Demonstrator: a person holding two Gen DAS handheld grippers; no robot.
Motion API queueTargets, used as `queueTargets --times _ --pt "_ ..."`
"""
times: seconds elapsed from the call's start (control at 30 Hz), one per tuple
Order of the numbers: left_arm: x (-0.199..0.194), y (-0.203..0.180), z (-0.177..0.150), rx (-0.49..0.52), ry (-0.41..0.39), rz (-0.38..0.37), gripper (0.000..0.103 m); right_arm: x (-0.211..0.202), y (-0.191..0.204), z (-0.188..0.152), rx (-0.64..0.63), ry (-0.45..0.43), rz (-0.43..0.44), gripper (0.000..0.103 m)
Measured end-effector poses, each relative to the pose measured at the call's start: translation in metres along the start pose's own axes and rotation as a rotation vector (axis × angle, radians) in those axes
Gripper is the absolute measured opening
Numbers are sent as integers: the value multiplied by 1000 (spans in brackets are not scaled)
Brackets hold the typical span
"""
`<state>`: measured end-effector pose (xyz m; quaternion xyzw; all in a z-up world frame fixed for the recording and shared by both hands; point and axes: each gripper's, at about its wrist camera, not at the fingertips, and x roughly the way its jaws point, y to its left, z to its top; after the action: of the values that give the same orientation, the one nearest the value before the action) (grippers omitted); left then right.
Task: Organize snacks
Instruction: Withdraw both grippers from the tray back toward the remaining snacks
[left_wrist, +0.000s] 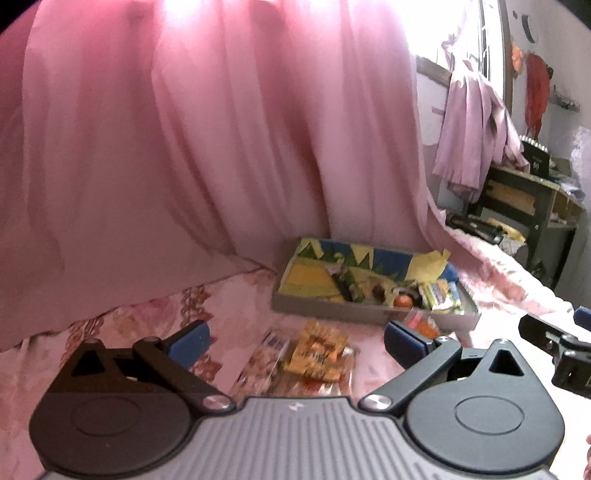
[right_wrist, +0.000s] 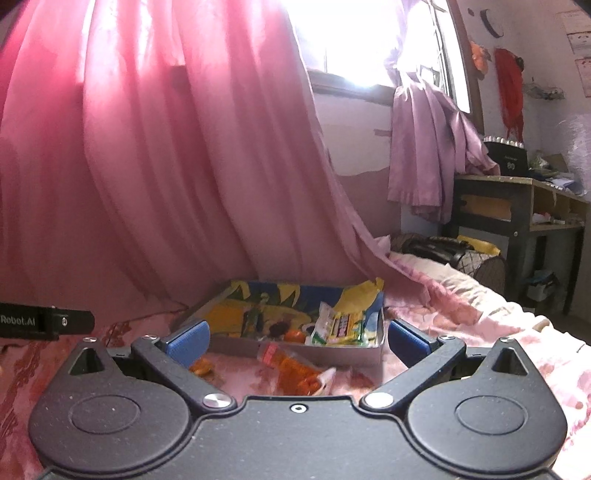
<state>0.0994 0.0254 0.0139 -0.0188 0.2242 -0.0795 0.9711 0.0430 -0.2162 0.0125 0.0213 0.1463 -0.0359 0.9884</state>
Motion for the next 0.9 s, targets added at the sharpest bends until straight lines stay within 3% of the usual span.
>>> queueTargets --times 0.53,0.9 --pt "-3 -11 -30 106 153 72 103 -1 0 -24 76 171 -13 102" --pt "15 -2 -32 70 264 143 103 13 7 -34 66 236 -10 102"
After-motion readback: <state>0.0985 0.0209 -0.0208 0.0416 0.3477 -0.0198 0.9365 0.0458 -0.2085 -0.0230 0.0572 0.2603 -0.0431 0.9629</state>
